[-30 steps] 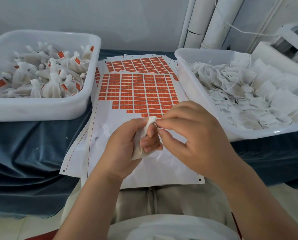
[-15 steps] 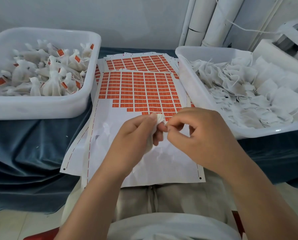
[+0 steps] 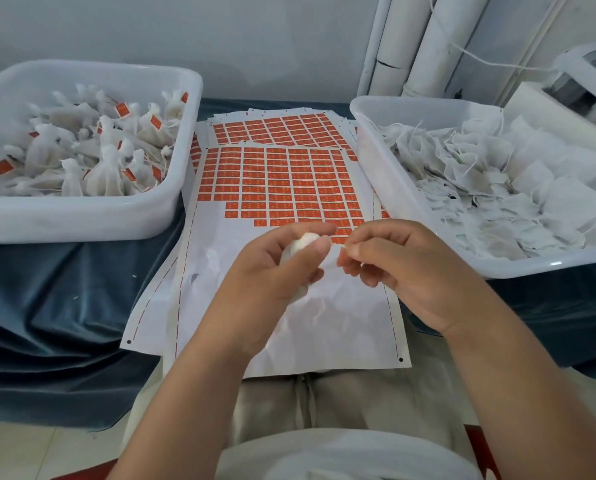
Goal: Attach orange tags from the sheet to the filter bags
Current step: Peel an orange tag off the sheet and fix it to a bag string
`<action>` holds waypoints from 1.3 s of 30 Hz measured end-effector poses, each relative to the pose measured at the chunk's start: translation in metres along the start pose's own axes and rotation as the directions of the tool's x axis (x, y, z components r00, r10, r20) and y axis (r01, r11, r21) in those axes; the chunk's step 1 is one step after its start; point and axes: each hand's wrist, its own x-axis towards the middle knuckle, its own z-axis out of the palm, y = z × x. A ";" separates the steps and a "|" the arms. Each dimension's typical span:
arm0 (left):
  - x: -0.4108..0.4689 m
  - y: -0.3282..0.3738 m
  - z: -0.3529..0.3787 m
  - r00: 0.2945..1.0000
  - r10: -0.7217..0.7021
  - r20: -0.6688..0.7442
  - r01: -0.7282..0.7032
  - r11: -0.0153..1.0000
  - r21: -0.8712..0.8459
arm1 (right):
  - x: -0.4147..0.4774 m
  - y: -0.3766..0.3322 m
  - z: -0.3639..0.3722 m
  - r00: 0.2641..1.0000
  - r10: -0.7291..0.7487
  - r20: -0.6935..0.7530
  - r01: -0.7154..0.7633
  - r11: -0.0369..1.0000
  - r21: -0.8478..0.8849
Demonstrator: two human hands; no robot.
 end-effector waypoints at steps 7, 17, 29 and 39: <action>0.004 -0.002 0.009 0.969 0.014 -0.248 -0.037 0.995 -0.088 | 0.003 0.006 -0.003 0.986 -0.074 0.150 0.042 0.977 0.207; -0.001 0.001 0.012 0.983 0.095 -0.154 -0.104 0.994 -0.046 | 0.008 0.005 0.014 0.996 -0.068 0.049 0.006 0.643 0.766; -0.007 0.006 0.013 0.982 0.172 -0.078 -0.148 0.959 0.241 | 0.007 0.001 0.009 1.000 -0.011 -0.018 0.021 0.583 0.812; 0.011 -0.038 0.005 0.998 0.061 0.035 -0.047 0.204 0.978 | 0.023 0.033 0.005 0.905 -0.287 -0.315 0.016 0.761 -0.649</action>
